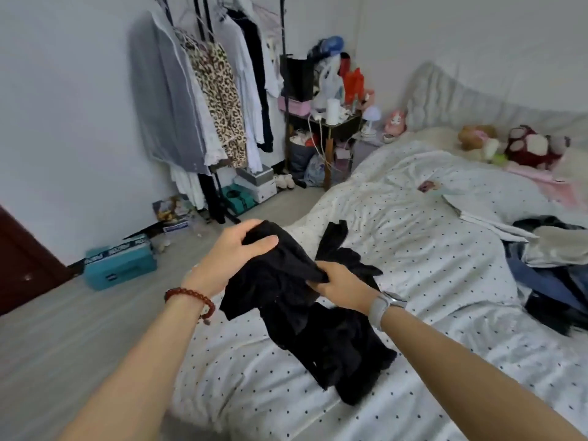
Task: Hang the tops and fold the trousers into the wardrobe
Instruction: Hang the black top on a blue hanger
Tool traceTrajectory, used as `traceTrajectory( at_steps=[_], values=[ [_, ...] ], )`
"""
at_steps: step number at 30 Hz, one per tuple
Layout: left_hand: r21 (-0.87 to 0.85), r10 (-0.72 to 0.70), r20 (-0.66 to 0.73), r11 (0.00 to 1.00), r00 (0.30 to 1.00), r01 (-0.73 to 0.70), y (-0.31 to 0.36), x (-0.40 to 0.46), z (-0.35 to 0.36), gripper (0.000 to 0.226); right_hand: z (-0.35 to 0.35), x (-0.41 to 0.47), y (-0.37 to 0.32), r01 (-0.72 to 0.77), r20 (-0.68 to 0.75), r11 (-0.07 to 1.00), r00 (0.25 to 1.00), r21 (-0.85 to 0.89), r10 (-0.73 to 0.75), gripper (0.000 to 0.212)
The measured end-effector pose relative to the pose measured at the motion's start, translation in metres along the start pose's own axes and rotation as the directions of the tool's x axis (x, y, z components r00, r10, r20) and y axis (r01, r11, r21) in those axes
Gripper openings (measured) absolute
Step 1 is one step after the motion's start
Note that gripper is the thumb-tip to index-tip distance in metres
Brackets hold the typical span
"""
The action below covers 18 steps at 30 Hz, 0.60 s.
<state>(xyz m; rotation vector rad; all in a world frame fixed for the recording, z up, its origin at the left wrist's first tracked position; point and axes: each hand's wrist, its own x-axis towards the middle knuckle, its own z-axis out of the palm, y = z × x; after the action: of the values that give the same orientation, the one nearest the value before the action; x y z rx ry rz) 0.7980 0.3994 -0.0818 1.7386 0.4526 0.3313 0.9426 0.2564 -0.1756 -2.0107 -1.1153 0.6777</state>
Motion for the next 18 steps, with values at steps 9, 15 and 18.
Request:
traceTrajectory(
  at_steps=[9, 15, 18],
  values=[
    [0.108, 0.101, -0.610, 0.993, 0.786, -0.044, 0.007, -0.173, -0.078, 0.011, 0.057, -0.022, -0.151, 0.370, -0.043, 0.920, 0.929, 0.134, -0.367, 0.011],
    [0.297, -0.078, -0.623, 0.897, 0.779, 0.327, -0.021, -0.291, -0.067, 0.042, 0.101, -0.090, -0.206, 0.471, -0.082, 0.831, 0.879, 0.296, -0.469, 0.015],
    [0.182, -0.227, -0.665, 0.875, 0.711, 0.449, -0.034, -0.342, -0.055, 0.022, 0.126, -0.126, -0.206, 0.450, -0.092, 0.811, 0.888, 0.373, -0.450, 0.016]
  ],
)
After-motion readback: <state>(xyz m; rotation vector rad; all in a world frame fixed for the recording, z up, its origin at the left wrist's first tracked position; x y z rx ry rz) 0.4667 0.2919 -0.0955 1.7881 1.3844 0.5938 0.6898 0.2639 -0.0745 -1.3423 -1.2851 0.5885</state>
